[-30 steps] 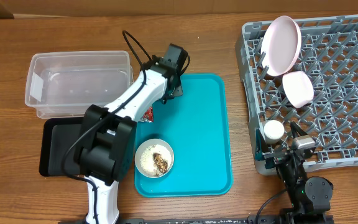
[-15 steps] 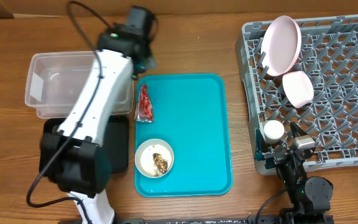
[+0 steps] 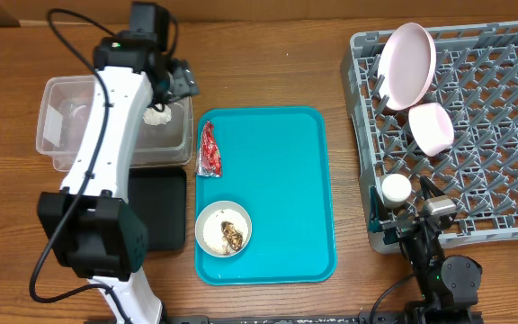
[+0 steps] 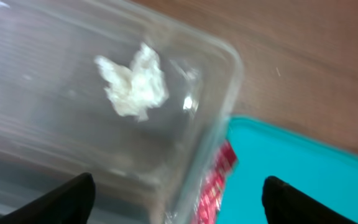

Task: Sort waste into correct bins and load items into the dishwasher
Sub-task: 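Carry the tissue with the left gripper and drop it in the clear bin, then grasp the red wrapper with the left gripper and drop it in the clear bin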

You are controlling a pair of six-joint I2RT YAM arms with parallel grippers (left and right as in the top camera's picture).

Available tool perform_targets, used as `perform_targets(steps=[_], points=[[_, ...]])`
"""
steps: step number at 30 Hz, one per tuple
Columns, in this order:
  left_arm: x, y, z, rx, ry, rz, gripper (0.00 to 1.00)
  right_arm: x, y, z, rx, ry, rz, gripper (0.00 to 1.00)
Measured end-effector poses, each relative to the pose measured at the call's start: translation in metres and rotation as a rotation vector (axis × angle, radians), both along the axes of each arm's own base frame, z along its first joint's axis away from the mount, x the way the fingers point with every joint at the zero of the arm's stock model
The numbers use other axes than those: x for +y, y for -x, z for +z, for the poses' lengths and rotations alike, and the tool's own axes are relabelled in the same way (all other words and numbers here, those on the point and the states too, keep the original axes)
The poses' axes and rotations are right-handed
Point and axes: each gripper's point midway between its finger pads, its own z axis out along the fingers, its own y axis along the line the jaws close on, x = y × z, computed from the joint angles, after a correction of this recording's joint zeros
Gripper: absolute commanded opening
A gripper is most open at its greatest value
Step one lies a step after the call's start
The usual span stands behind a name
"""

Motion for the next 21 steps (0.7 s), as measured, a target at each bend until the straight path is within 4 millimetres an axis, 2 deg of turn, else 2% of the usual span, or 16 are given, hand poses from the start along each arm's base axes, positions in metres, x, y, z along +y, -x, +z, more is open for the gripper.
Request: perform_targets(steps=[6,10,13,18,21], points=[[-0.065,0.028,-0.008,0.070,-0.048,-0.166,0.69,0.000,0.000,0.000,0.001,0.000,0.000,1.00],[-0.095,0.052,-0.029,0.119,-0.134,-0.217,0.71,0.000,0.000,0.000,0.000,0.000,0.000,1.00],[-0.095,0.069,-0.059,0.174,-0.213,-0.197,0.72,0.000,0.000,0.000,0.000,0.000,0.000,1.00],[-0.081,0.074,-0.111,0.218,-0.277,-0.155,0.72,0.000,0.000,0.000,0.000,0.000,0.000,1.00],[-0.076,0.079,-0.133,0.249,-0.298,-0.152,0.67,0.000,0.000,0.000,0.000,0.000,0.000,1.00]])
